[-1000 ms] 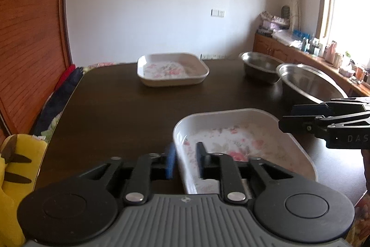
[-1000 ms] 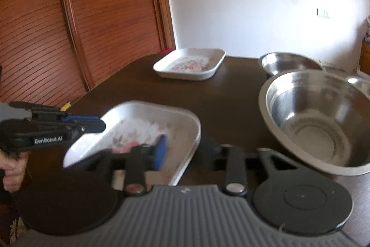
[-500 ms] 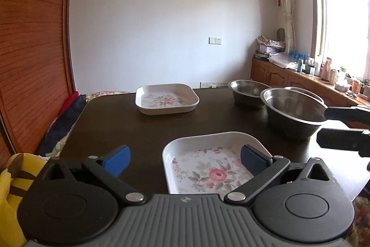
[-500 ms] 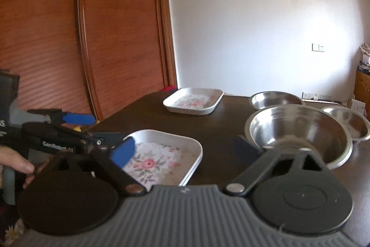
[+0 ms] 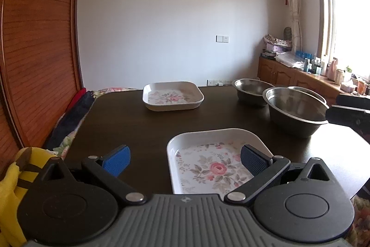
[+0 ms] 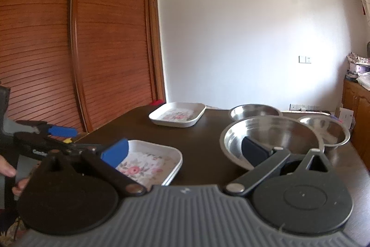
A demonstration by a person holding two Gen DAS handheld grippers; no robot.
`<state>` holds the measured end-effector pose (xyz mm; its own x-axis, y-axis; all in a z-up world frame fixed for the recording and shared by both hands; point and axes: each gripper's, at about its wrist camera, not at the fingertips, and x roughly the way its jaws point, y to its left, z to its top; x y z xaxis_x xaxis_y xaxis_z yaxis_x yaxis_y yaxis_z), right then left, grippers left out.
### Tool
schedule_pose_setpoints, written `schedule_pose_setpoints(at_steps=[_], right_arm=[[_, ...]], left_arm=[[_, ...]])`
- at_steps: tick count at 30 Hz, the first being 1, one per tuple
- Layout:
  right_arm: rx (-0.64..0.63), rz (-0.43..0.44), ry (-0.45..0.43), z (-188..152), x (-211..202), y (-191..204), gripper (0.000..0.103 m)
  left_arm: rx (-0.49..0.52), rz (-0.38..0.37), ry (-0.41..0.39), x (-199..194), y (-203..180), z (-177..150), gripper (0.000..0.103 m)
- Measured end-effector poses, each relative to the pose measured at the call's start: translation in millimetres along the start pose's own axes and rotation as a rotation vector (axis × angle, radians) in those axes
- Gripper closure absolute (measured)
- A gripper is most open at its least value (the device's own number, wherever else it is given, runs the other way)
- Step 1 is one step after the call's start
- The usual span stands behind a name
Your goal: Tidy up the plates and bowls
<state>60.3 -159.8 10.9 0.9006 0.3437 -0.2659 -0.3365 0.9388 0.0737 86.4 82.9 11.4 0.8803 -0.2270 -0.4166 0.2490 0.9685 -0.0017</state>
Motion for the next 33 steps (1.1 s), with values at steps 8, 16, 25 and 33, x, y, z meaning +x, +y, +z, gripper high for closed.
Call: schedule_pose_setpoints(at_steps=[8, 16, 25, 33], right_arm=[[-0.003, -0.005, -0.014, 12.6, 0.9, -4.9, 0.0], [-0.045, 0.006, -0.011, 45.6, 23.3, 1.5, 0.0], [-0.051, 0.05, 0.045, 83.7, 71.5, -5.0, 0.0], [-0.084, 0.074, 0.095, 101.3, 118.7, -8.1, 0.0]], left_arm=[[0.002, -0.019, -0.029, -7.9, 6.8, 18.9, 0.0], [0.03, -0.029, -0.033, 7.5, 26.7, 57.6, 0.0], [0.022, -0.074, -0.006, 55.8, 51.3, 95.2, 0.0], [0.016, -0.096, 0.036, 109.5, 68.2, 117.1, 0.0]])
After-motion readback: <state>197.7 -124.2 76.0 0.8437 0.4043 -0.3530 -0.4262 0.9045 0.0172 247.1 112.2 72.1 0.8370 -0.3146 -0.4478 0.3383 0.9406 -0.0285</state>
